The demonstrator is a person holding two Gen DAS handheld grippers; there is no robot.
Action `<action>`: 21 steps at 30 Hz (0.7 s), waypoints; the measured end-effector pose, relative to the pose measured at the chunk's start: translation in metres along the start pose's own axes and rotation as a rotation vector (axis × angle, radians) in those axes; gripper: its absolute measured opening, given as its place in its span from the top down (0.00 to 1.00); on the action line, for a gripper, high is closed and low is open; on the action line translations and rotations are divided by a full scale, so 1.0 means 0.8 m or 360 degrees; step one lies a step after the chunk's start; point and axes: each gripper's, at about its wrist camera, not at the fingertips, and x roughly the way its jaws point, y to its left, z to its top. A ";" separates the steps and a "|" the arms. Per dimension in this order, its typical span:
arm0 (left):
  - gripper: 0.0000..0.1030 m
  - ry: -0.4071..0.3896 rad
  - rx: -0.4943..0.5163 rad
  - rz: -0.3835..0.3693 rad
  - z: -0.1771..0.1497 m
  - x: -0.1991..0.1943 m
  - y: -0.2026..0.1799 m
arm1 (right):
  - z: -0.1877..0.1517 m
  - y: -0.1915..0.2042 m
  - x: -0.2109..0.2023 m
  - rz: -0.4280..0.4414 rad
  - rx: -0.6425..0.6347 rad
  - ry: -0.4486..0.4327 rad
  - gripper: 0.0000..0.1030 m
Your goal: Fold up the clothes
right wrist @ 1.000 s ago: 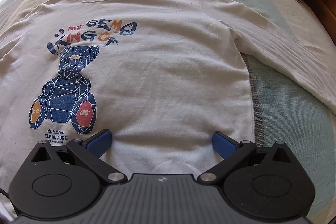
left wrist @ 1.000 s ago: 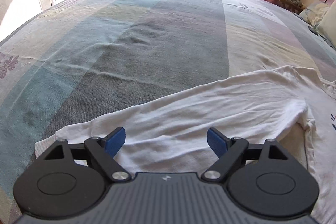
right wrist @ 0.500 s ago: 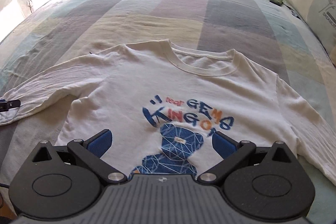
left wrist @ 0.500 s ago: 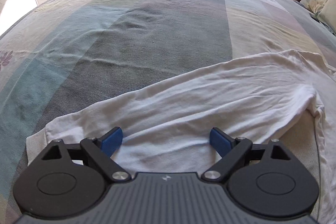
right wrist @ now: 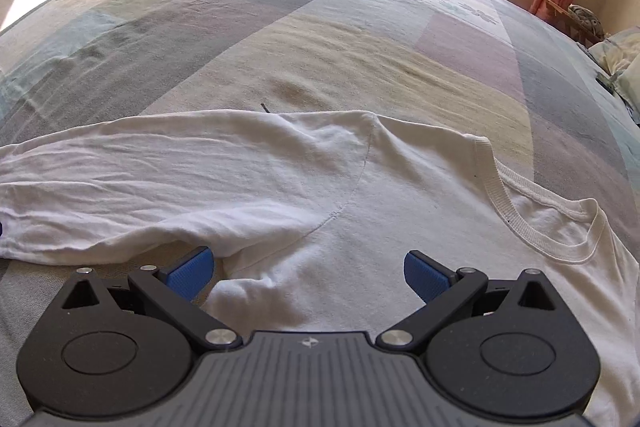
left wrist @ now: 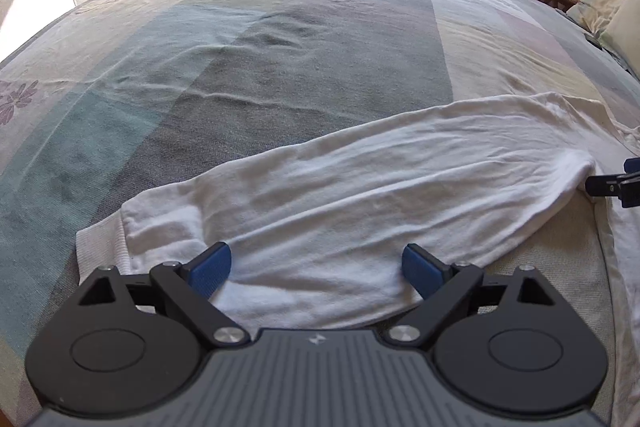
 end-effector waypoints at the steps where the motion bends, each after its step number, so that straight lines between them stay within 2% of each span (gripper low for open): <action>1: 0.10 -0.0007 -0.0002 0.0022 0.001 0.000 0.002 | -0.003 -0.001 0.007 -0.0010 -0.0009 0.0042 0.00; 3: 0.10 -0.0011 -0.0012 0.0105 0.002 -0.001 0.010 | -0.015 -0.004 0.010 0.0018 -0.0051 0.0100 0.00; 6: 0.10 -0.0027 -0.0076 0.0079 0.007 -0.015 0.028 | -0.024 -0.013 0.002 0.0043 -0.0061 0.0155 0.00; 9: 0.10 -0.0054 -0.0191 -0.0078 0.007 -0.038 0.042 | -0.026 -0.018 -0.004 0.0035 -0.0050 0.0184 0.00; 11: 0.10 -0.0033 -0.0310 -0.0276 -0.003 -0.048 0.047 | -0.028 -0.015 -0.005 0.0021 -0.0055 0.0178 0.00; 14: 0.10 0.0034 -0.0385 -0.0454 -0.022 -0.045 0.042 | -0.030 -0.012 -0.004 0.0023 -0.0034 0.0171 0.00; 16: 0.10 0.0085 -0.0375 -0.0431 -0.035 -0.037 0.034 | -0.030 -0.011 -0.004 0.0021 -0.0018 0.0168 0.00; 21: 0.08 0.0087 -0.0286 -0.0381 -0.037 -0.034 0.020 | -0.024 -0.006 -0.023 0.0057 -0.0068 0.0088 0.00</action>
